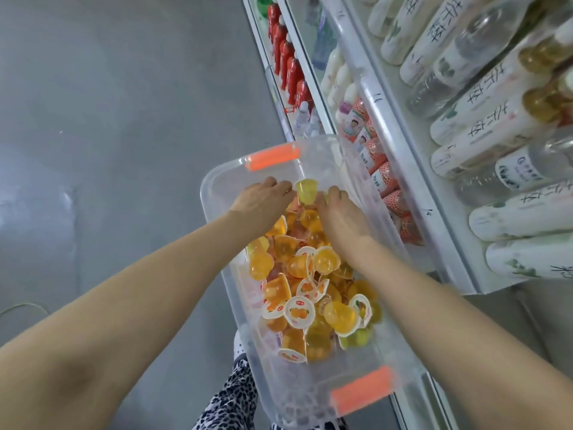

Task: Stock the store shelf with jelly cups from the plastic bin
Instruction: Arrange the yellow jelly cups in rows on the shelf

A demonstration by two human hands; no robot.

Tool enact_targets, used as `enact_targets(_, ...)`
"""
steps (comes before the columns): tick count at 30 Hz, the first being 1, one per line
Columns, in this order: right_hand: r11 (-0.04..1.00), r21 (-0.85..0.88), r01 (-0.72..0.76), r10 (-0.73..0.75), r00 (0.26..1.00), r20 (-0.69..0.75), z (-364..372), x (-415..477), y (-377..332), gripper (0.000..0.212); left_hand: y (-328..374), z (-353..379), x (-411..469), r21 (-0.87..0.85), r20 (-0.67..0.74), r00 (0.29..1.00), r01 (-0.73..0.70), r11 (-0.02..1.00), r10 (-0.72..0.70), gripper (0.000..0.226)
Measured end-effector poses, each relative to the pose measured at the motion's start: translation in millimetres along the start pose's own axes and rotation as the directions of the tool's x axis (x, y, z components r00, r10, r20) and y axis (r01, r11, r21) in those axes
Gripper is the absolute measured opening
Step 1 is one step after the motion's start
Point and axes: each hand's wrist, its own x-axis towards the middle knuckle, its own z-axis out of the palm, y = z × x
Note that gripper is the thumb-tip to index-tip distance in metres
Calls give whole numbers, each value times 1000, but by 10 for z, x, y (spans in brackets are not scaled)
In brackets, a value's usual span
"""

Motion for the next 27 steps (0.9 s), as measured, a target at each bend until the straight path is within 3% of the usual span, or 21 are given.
enact_targets(5, 998, -38, 54, -55, 998, -20, 74, -131, 34, 37, 46, 237, 218, 122, 107, 994, -43, 992, 30, 61)
enact_targets(10, 996, 86, 39, -44, 997, 58, 41, -269, 39, 43, 87, 157, 238, 157, 70, 997, 12, 987, -23, 51)
enact_targets(15, 999, 32, 16, -20, 988, 150, 92, -300, -11, 52, 99, 92, 188, 208, 51, 997, 53, 977, -65, 42)
enact_targets(20, 999, 51, 14, -21, 989, 143, 58, -259, 11, 62, 91, 20, 97, 263, 71, 996, 37, 964, -58, 36)
enact_targets(23, 999, 34, 18, -23, 989, 144, -5, -308, -12, 56, 87, -11, -51, 242, 38, 999, 27, 970, -37, 35)
enact_targets(27, 999, -16, 35, -33, 991, 131, -54, -298, -6, 51, 119, -49, -281, 85, -24, 997, 75, 994, -73, 46)
